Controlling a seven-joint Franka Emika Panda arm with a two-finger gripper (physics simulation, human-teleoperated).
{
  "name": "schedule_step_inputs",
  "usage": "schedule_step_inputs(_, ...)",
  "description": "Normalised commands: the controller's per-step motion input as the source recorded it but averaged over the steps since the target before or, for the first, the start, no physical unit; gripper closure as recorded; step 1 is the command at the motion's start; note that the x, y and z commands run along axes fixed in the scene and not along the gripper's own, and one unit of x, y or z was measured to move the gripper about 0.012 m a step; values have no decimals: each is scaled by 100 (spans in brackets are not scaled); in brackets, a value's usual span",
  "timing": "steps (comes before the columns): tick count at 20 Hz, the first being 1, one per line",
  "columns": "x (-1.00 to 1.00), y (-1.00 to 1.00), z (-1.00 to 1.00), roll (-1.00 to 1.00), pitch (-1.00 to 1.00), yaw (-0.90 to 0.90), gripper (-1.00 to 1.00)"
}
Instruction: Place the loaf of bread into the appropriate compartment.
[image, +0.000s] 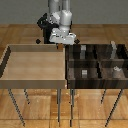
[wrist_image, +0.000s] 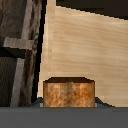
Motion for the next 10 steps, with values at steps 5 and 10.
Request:
schedule_step_inputs(5,0,100,0,0,0,0,100)
schedule_step_inputs(10,0,100,0,0,0,0,100)
